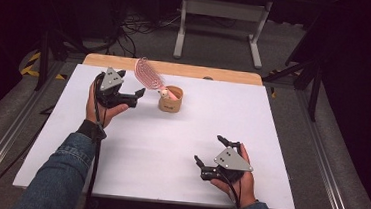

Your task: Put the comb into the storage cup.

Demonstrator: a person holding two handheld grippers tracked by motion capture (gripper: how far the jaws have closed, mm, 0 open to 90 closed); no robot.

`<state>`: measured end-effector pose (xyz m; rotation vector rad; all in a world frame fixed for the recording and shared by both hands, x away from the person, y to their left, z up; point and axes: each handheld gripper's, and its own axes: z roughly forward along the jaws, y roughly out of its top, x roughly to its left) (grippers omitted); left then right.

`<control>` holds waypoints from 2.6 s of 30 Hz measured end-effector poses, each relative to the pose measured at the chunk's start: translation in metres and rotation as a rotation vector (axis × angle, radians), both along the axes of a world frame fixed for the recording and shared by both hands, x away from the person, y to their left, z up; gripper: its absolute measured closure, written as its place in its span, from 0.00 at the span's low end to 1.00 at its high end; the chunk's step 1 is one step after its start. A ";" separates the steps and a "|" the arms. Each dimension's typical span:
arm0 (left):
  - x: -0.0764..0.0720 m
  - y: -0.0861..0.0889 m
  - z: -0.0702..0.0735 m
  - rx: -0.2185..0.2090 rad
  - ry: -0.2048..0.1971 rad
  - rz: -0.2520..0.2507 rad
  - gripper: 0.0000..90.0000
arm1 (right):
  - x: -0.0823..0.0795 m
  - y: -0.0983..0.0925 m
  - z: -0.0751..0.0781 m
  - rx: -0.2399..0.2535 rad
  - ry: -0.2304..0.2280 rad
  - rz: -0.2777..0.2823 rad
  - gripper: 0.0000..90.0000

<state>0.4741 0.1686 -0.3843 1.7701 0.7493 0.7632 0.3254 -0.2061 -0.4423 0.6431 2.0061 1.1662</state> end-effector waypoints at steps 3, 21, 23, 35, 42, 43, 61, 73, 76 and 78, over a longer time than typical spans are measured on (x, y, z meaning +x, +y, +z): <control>-0.004 0.002 -0.002 0.016 -0.011 -0.011 0.10 | 0.000 0.000 0.000 -0.001 -0.001 -0.001 0.08; -0.025 0.008 -0.015 0.010 -0.031 -0.053 0.10 | 0.000 0.001 -0.001 -0.003 -0.006 -0.005 0.08; -0.027 0.008 -0.018 0.005 -0.039 -0.049 0.10 | 0.000 0.001 -0.001 -0.002 -0.005 -0.005 0.08; -0.041 0.017 -0.031 0.007 -0.050 -0.052 0.10 | 0.000 0.001 -0.001 -0.006 -0.012 -0.011 0.08; -0.044 0.021 -0.035 -0.012 -0.045 -0.051 0.10 | 0.000 0.001 0.000 -0.007 -0.011 -0.012 0.08; -0.044 0.021 -0.035 -0.009 -0.044 -0.051 0.10 | 0.000 0.000 0.000 -0.007 -0.010 -0.012 0.08; -0.055 0.012 -0.032 0.000 -0.054 -0.085 0.10 | 0.000 -0.001 -0.001 -0.010 -0.016 -0.012 0.08; -0.064 0.005 -0.028 -0.001 -0.062 -0.124 0.09 | -0.001 0.000 0.000 -0.012 -0.024 -0.009 0.08; -0.066 0.003 -0.027 0.002 -0.063 -0.135 0.09 | -0.001 0.000 0.000 -0.014 -0.025 -0.009 0.08; -0.067 0.002 -0.027 0.006 -0.061 -0.142 0.09 | -0.001 0.000 0.001 -0.014 -0.026 -0.009 0.08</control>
